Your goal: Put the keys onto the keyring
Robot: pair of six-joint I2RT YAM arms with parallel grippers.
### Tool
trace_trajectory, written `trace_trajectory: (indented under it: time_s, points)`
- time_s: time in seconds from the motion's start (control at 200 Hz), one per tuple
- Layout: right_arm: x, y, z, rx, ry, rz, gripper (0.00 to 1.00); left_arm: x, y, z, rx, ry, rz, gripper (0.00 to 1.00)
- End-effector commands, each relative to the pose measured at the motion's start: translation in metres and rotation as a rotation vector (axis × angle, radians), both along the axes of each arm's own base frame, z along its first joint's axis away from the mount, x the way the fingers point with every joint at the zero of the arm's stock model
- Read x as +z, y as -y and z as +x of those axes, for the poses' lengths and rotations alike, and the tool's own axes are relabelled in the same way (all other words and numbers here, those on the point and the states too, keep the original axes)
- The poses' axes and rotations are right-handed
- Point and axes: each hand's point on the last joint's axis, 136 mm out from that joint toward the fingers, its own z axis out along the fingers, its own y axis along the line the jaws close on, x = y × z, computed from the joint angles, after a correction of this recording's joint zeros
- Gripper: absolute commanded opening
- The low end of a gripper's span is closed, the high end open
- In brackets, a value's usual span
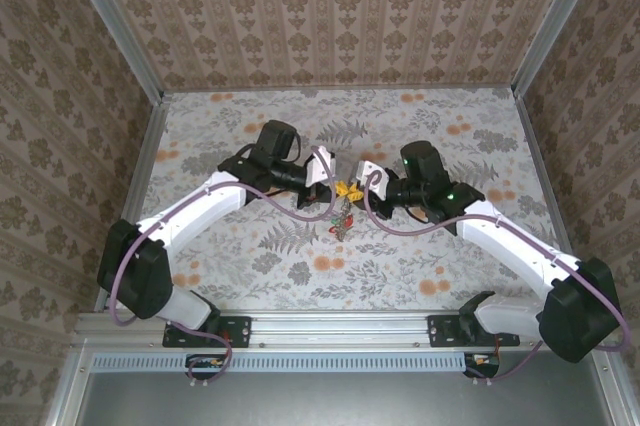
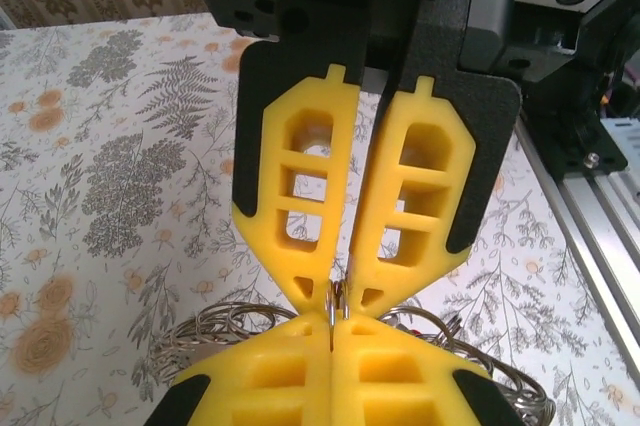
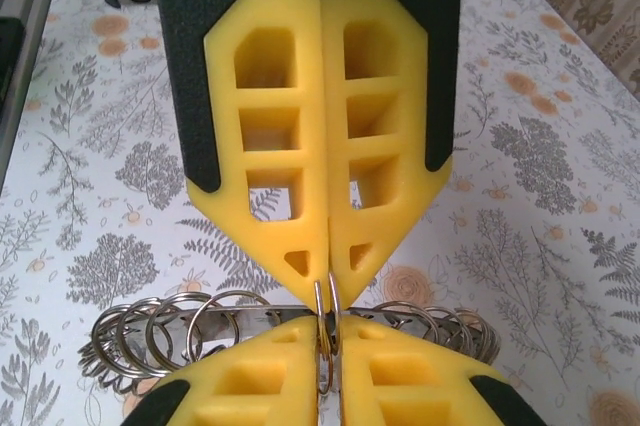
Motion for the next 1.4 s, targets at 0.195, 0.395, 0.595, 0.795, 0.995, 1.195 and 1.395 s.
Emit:
trace_trajectory:
  time_s: [0.195,0.395,0.595,0.795,0.995,1.195,1.395]
  points:
    - [0.025,-0.002,0.005,-0.007,0.033,0.152,0.16,0.041,0.002,-0.007,-0.031,-0.017,-0.201,0.00]
    - [0.026,0.002,0.007,-0.016,0.033,0.157,0.14,0.043,-0.003,-0.003,-0.004,-0.027,-0.229,0.00]
    - [0.028,0.003,0.009,-0.024,0.029,0.159,0.00,0.043,-0.006,-0.003,0.006,-0.037,-0.233,0.00]
    - [0.024,0.005,0.004,-0.013,-0.003,0.053,0.00,0.025,-0.011,-0.003,0.030,-0.022,-0.105,0.16]
    - [0.023,0.004,-0.001,0.007,-0.008,-0.024,0.00,0.018,-0.012,-0.003,0.037,0.049,0.002,0.31]
    - [0.026,-0.001,-0.004,0.027,0.008,-0.067,0.00,0.015,-0.004,-0.002,0.028,0.092,0.056,0.35]
    - [0.028,-0.004,-0.006,0.038,0.017,-0.090,0.00,0.012,0.003,-0.003,0.001,0.114,0.096,0.24]
